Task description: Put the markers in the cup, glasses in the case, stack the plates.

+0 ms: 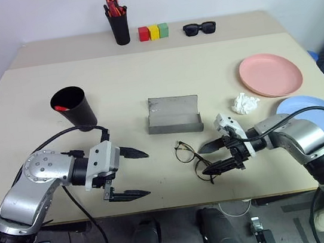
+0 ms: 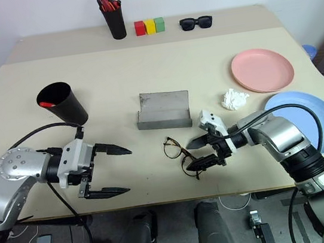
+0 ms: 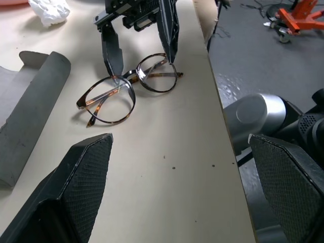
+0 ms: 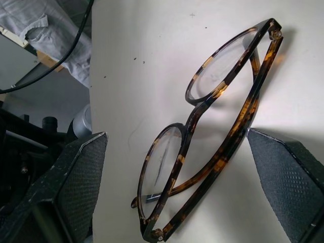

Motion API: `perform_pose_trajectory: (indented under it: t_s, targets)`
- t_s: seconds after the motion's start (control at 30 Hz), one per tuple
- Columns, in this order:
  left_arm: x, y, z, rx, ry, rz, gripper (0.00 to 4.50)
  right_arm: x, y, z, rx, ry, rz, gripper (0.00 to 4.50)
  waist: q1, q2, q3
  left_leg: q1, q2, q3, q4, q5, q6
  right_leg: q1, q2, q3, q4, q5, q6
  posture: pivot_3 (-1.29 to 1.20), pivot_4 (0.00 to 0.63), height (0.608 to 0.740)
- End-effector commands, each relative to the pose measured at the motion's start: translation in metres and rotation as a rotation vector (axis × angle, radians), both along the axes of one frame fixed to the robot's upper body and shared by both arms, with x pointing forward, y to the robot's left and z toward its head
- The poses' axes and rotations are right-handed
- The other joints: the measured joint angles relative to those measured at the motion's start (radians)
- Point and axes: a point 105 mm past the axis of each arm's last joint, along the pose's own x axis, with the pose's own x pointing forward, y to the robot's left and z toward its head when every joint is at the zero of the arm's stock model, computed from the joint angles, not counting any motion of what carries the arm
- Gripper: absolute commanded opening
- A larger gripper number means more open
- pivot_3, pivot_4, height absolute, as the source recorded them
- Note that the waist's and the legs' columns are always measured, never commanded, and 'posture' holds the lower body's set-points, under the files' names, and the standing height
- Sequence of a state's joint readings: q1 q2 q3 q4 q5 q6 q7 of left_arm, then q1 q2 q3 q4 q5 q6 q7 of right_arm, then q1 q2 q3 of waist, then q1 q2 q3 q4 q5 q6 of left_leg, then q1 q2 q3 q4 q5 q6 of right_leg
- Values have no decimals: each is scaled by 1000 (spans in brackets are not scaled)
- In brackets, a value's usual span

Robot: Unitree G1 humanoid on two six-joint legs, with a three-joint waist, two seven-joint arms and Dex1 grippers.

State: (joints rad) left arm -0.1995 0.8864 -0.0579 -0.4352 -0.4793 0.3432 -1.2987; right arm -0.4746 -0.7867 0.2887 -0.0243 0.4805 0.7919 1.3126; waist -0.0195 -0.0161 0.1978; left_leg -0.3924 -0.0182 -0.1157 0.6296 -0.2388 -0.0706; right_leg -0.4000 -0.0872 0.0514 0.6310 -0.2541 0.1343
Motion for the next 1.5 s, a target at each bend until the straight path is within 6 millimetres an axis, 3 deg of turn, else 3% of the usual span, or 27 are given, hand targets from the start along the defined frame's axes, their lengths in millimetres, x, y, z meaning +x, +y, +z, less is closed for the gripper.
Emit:
perform_pose_trajectory:
  t_s: [0.03, 0.43, 0.8, 1.5]
  targets:
    - [0, 1, 7, 5, -42, -2, 4427, 2, -5, 10, 7, -42, 8, 4500, 0, 0, 0, 0, 0, 0, 0, 0, 0, 0, 0, 0, 0, 0, 0, 0, 150, 740]
    - [2, 0, 6, 8, -39, -11, 4427, -7, -8, 14, 12, -14, 47, 4500, -1, 0, 0, 0, 0, 0, 0, 0, 0, 0, 0, 0, 0, 0, 0, 0, 150, 740]
    - [3, -1, 5, 11, -36, -12, 4427, -14, 6, 19, 56, -9, 93, 4500, 0, 0, 0, 0, 0, 0, 0, 0, 0, 0, 0, 0, 0, 0, 0, 0, 150, 740]
    - [2, -2, 4, -3, -40, 7, 4427, -14, 34, 7, 84, 2, 127, 4500, 0, 0, 0, 0, 0, 0, 0, 0, 0, 0, 0, 0, 0, 0, 0, 0, 150, 740]
